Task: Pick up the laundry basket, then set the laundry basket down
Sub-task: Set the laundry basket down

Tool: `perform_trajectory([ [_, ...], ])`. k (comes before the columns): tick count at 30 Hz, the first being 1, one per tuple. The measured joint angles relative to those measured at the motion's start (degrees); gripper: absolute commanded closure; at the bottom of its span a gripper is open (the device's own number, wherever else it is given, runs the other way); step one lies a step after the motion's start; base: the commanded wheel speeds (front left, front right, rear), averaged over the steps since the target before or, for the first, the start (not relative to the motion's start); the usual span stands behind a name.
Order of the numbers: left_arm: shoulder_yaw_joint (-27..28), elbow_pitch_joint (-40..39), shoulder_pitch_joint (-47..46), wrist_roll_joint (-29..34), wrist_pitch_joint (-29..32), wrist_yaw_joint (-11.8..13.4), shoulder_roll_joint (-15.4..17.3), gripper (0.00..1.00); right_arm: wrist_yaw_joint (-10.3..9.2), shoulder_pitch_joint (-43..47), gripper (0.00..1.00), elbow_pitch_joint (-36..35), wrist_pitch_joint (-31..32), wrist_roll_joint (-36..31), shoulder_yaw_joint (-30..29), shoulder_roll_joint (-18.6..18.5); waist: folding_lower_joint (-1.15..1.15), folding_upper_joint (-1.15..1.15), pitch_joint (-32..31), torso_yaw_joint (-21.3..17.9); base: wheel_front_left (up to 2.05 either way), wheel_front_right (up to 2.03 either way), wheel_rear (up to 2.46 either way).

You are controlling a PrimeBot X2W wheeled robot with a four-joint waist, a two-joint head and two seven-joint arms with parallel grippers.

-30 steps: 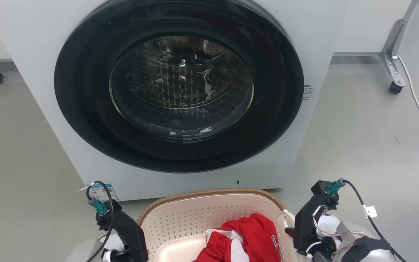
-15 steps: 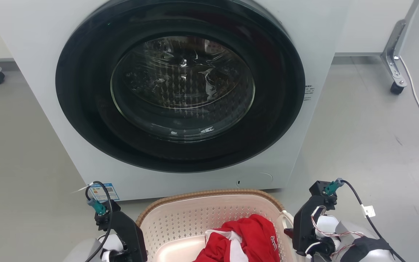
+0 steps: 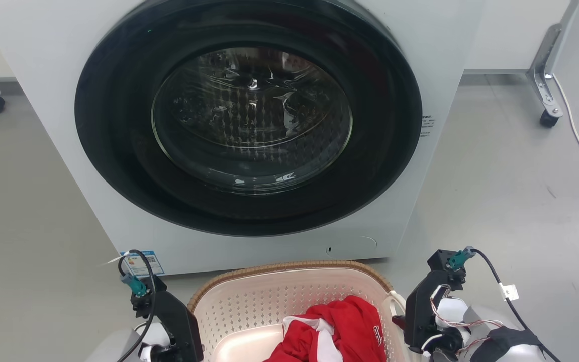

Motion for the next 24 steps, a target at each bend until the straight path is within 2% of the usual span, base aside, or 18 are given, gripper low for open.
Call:
perform_trajectory([
  [13,-1.03,-2.26,0.21,-0.08,-3.11,0.01,0.47,1.00,-0.01,-0.14,1.00,-0.86,-2.23,0.81,0.38,-0.23,0.00,0.00,4.60,-0.42,0.00,0.00,0.00],
  [24,-1.27,-4.07,-0.91,0.44,-10.27,0.00,0.81,1.00,-0.79,-2.51,1.00,-1.76,-7.40,0.49,0.43,-0.26,0.02,0.00,12.80,-1.16,0.00,0.00,0.00],
])
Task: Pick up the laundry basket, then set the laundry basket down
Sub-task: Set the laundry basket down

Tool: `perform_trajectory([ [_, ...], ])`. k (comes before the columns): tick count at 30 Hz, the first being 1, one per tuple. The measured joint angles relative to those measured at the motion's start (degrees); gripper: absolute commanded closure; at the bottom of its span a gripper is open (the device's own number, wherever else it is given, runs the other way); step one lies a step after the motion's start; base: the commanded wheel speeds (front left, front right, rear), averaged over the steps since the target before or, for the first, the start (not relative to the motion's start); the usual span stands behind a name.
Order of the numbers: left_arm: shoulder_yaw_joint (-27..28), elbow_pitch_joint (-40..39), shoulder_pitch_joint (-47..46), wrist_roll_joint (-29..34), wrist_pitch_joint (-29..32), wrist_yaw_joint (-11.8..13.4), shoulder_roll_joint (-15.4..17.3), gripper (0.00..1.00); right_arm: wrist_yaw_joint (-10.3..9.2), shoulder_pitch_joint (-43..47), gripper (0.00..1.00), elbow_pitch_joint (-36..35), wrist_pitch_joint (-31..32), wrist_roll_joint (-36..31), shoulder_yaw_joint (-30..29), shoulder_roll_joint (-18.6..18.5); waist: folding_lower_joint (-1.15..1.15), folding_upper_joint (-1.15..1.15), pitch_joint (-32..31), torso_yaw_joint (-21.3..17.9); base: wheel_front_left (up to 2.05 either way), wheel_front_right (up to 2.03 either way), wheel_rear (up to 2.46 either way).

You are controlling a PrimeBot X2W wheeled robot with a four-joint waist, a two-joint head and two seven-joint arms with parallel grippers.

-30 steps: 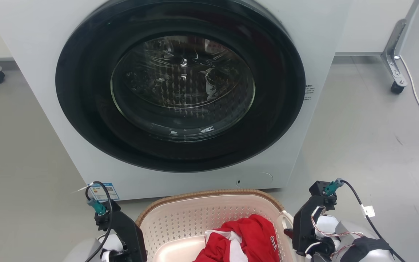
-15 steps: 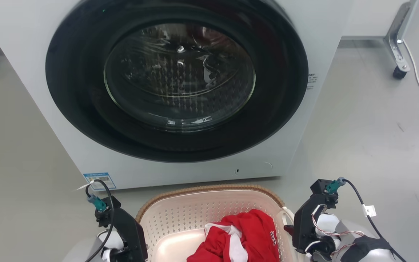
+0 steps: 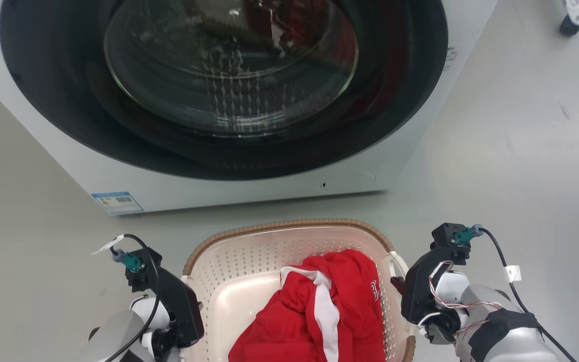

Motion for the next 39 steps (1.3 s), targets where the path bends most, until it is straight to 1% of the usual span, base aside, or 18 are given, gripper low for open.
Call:
perform_trajectory([
  [5,-0.12,-0.33,-0.86,0.80,-3.81,-0.01,-0.14,1.00,-0.62,-0.32,1.00,-0.44,-3.09,-1.01,0.30,-0.01,0.00,0.00,4.14,-0.22,0.00,0.00,0.00],
  [6,-0.18,-0.44,-1.19,1.24,-5.67,-0.01,-0.15,1.00,-0.75,-0.70,1.00,-0.98,-4.67,-1.67,0.71,-0.03,0.00,0.00,5.83,-0.28,0.00,0.00,0.00],
  [12,-0.18,-1.03,-2.80,2.12,-11.11,0.01,-0.02,1.00,-0.89,-2.40,1.00,-2.19,-9.04,-2.87,1.26,-0.23,0.00,0.00,10.91,-0.44,0.00,0.00,0.00],
  [17,-0.40,-1.68,-5.03,3.96,-14.91,0.01,0.11,1.00,-1.76,-4.55,1.00,-2.81,-12.38,-3.46,1.46,-0.37,0.00,0.00,15.19,-0.59,0.00,0.00,0.00],
  [21,-0.57,-2.14,-7.11,4.65,-17.72,0.03,0.25,1.00,-1.76,-6.42,1.00,-3.60,-14.92,-4.60,1.85,-0.90,0.00,0.00,18.62,-0.69,0.00,0.00,0.00],
  [28,-0.68,-2.54,-10.29,5.36,-21.28,0.10,0.25,1.00,-1.83,-9.32,1.00,-4.30,-18.35,-5.46,1.97,-1.52,-0.01,0.00,23.79,-0.70,0.00,0.00,0.00],
  [33,-0.74,-2.56,-12.73,6.12,-23.70,0.12,0.48,1.00,-2.26,-11.57,1.00,-4.46,-20.47,-6.04,2.01,-1.57,0.00,0.00,28.06,-0.55,0.00,0.00,0.00],
  [39,-1.07,-1.74,-13.77,7.16,-25.97,0.11,0.34,1.00,-2.26,-12.14,1.00,-3.74,-22.03,-6.30,2.03,-1.52,-0.01,0.00,32.00,-0.30,0.00,0.00,0.00],
])
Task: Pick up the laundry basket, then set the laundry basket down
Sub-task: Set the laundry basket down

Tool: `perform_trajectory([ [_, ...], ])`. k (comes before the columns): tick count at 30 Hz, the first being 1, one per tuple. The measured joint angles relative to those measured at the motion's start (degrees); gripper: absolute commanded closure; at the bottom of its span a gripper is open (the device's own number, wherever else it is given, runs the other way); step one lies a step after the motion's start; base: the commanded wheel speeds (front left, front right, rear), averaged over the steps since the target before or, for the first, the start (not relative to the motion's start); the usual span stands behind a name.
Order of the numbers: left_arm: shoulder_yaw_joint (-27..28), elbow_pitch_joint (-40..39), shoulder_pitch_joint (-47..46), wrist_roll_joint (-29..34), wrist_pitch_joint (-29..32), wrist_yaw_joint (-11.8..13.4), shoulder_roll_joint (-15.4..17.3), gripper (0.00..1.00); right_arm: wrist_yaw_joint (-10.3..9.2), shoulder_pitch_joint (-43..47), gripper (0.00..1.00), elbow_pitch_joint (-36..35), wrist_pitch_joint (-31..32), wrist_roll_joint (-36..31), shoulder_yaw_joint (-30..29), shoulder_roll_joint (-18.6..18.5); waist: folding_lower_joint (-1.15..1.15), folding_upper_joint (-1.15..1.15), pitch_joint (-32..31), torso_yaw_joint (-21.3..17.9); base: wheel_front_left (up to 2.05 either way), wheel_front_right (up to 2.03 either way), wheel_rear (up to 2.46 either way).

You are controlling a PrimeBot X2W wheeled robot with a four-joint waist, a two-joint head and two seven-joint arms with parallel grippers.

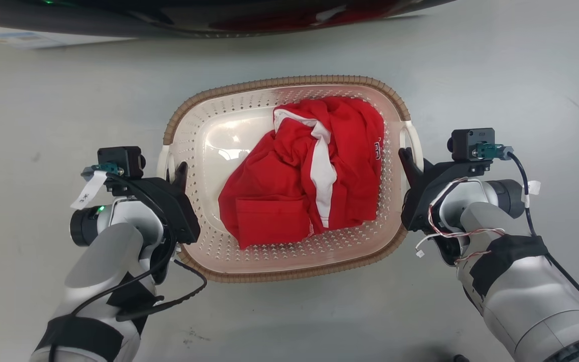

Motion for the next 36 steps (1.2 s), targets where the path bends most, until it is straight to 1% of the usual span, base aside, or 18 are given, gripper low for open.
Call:
perform_trajectory([
  [5,-0.12,0.68,-1.16,0.26,-1.38,-0.08,-0.07,1.00,0.01,-0.83,1.00,0.65,-1.34,-0.07,0.09,0.13,0.00,0.00,1.61,0.27,0.00,0.00,0.00],
  [15,-0.55,2.44,-2.10,0.33,-1.88,-0.14,-0.52,1.00,0.23,-1.31,1.00,2.22,-2.02,-0.16,0.73,0.40,-0.01,0.00,1.80,0.35,0.00,0.00,0.00],
  [16,-0.55,2.56,-2.11,0.26,-1.88,-0.15,-0.54,1.00,0.49,-1.35,0.83,2.21,-2.42,-0.15,0.78,0.40,-0.01,-0.01,1.77,0.35,0.00,0.00,0.00],
  [17,-0.47,2.68,-2.14,0.12,-1.89,-0.16,-0.55,0.72,0.71,-1.38,0.00,2.07,-2.86,-0.16,0.88,0.38,-0.01,-0.01,1.73,0.35,0.00,0.00,0.00],
  [18,-0.23,2.88,-2.17,-0.22,-2.12,-0.41,-0.58,0.06,1.13,-1.47,0.00,1.92,-3.21,-0.52,1.46,0.30,-0.01,-0.01,1.69,0.35,0.00,0.00,0.00],
  [19,-0.24,3.16,-2.20,-0.23,-2.11,-0.60,-0.46,0.00,1.21,-1.52,0.00,1.88,-3.72,-0.66,1.62,0.12,-0.01,-0.01,1.64,0.37,0.00,0.00,0.00],
  [22,-0.26,3.53,-2.25,-0.23,-2.30,-0.59,-0.29,0.00,1.55,-2.04,0.00,1.66,-4.93,-0.65,1.66,-0.60,-0.01,-0.01,1.44,0.43,0.00,0.00,0.00],
  [36,-0.67,4.69,-1.78,-0.74,-3.91,-0.65,-0.03,0.00,2.04,-1.78,0.00,3.43,-8.14,-0.64,2.13,-0.64,-0.01,-0.01,-2.00,0.95,0.00,0.00,0.00],
])
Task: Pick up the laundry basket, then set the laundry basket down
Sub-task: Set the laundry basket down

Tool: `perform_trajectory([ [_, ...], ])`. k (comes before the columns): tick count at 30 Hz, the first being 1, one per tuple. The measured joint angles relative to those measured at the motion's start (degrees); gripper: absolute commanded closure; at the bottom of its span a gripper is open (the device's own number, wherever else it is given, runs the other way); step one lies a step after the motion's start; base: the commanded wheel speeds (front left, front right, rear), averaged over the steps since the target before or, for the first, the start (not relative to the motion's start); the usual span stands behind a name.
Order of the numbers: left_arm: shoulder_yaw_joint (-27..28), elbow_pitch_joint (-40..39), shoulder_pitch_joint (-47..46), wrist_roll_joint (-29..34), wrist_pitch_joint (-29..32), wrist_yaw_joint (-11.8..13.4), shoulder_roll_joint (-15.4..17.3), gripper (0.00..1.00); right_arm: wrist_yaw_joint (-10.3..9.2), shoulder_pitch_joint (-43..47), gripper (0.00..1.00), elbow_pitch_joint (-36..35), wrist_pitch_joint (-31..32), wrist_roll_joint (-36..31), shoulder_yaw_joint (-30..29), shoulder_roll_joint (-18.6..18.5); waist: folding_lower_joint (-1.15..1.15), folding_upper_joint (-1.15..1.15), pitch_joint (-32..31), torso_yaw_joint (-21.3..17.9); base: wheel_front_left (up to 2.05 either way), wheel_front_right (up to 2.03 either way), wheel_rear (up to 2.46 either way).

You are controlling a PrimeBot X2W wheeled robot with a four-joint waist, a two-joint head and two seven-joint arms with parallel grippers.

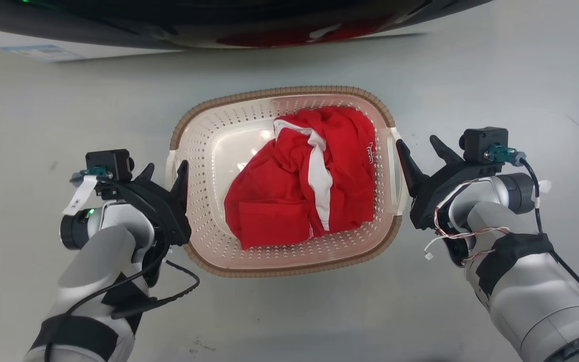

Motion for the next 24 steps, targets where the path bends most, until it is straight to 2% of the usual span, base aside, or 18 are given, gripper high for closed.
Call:
perform_trajectory([
  [16,-2.19,-2.38,8.40,0.05,-6.05,-0.01,1.35,0.00,0.25,9.38,0.00,-0.35,-3.27,0.66,-1.21,-0.47,-0.01,0.00,-11.15,-0.59,0.00,0.00,0.00],
  [21,-1.89,-3.52,12.40,0.07,-6.92,-0.02,2.22,0.00,0.22,13.45,0.00,-2.42,-3.32,0.66,-2.11,-0.57,-0.01,0.00,-16.16,-0.72,0.00,0.00,0.00],
  [24,-1.07,-4.43,14.08,0.07,-7.03,-0.01,2.59,0.00,-0.52,15.36,0.00,-4.83,-3.33,0.59,-2.92,-1.14,-0.01,-0.01,-18.65,-0.75,0.00,0.00,0.00],
])
